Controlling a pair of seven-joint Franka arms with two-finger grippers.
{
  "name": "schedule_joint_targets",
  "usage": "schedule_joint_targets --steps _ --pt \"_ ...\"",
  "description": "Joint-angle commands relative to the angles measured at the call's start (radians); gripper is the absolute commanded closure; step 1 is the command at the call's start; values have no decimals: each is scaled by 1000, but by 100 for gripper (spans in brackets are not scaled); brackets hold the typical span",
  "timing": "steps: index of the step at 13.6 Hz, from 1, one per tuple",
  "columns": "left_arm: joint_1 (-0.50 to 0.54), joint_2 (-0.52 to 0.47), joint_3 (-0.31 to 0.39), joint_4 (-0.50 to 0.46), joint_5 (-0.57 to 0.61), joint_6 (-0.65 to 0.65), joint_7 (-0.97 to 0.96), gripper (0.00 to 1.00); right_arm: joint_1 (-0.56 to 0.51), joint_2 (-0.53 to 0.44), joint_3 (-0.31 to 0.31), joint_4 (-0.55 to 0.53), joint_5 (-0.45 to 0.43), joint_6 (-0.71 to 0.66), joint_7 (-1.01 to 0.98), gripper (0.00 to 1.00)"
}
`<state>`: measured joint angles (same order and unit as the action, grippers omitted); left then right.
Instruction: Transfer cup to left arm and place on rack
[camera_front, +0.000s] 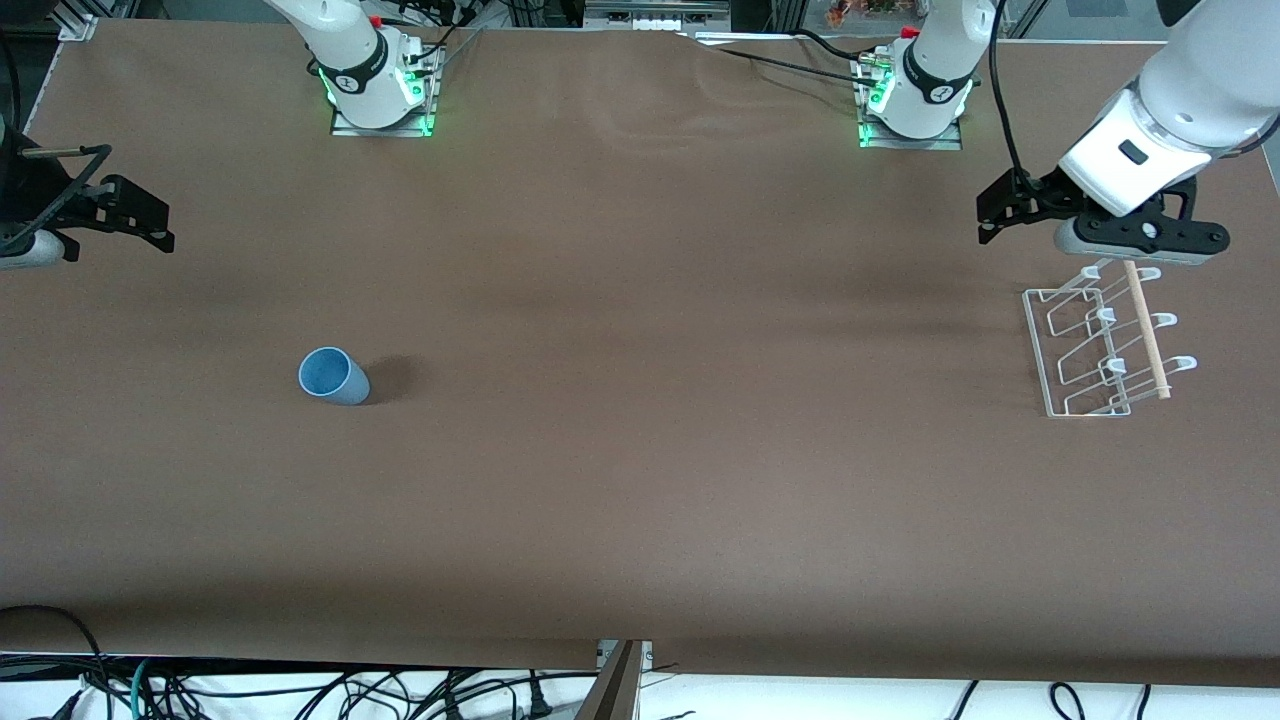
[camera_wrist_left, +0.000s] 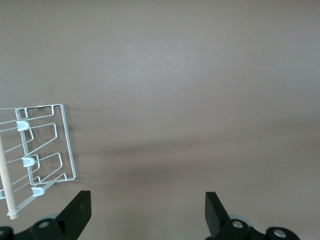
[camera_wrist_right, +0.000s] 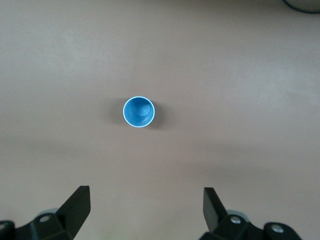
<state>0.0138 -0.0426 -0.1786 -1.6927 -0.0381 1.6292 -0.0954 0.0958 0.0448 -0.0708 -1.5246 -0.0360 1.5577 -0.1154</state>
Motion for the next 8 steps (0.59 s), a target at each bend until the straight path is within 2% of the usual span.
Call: schedule_joint_targets --steps 1,2,4,8 --pt "-62 70 75 103 -2 -29 8 0 -7 12 6 32 8 -24 13 0" --pt "-78 93 108 134 -2 -37 22 0 -5 13 6 34 8 -24 13 0" --pt "-78 93 119 131 -3 -37 112 0 -7 13 6 34 8 -22 13 0" --pt "-83 76 116 117 -5 -42 63 0 -7 13 6 34 7 -22 11 0"
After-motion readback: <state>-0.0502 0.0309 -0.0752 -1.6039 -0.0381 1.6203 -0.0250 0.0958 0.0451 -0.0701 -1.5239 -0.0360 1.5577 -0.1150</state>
